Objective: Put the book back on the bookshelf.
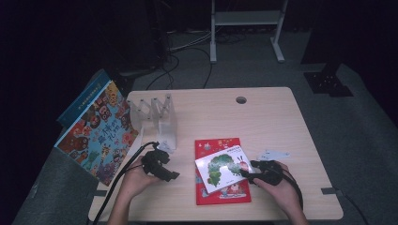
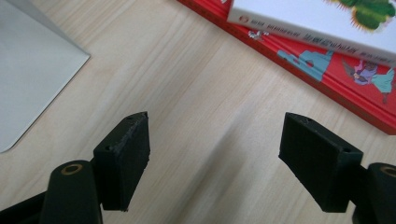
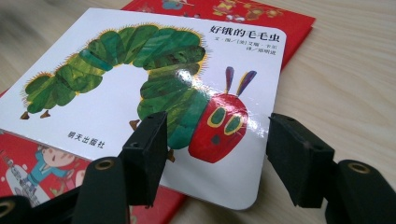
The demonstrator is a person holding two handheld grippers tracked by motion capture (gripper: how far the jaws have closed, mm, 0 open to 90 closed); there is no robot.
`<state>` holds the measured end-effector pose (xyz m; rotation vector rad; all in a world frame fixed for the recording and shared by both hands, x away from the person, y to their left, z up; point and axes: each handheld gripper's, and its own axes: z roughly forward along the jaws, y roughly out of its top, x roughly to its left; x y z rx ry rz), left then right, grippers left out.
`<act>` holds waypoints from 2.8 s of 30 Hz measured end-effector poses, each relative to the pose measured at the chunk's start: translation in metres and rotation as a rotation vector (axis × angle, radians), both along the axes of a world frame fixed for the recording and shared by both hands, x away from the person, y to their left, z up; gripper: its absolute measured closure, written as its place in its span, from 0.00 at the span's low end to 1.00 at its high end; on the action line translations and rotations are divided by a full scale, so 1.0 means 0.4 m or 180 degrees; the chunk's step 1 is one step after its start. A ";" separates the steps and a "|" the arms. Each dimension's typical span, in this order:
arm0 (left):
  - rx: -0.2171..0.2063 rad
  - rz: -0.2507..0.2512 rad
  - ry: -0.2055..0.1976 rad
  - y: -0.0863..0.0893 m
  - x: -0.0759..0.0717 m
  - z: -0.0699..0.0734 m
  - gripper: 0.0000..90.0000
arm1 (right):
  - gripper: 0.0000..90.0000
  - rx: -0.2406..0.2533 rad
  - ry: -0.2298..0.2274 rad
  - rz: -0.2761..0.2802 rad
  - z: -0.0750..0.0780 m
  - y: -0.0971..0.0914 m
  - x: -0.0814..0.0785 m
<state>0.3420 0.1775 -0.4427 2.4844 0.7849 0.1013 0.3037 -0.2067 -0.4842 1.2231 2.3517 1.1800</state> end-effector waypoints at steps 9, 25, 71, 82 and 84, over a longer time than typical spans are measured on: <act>-0.0092 -0.0095 0.0007 -0.025 -0.002 -0.010 0.25 | 0.42 -0.0169 -0.0073 0.0210 0.011 0.071 0.042; -0.0124 -0.0132 0.0085 -0.069 0.006 -0.034 0.23 | 0.42 -0.0178 -0.0080 0.0427 0.012 0.143 0.074; -0.0287 -0.0024 0.0351 -0.076 0.032 -0.058 0.10 | 0.36 -0.0445 -0.0272 0.0546 -0.007 0.150 0.017; -0.0332 -0.0032 0.0424 -0.084 0.026 -0.065 0.09 | 0.30 -0.0234 -0.0278 0.0602 -0.008 0.195 -0.064; -0.0345 -0.0027 0.0430 -0.082 0.026 -0.066 0.09 | 0.27 -0.0264 -0.0267 0.0629 -0.012 0.206 -0.066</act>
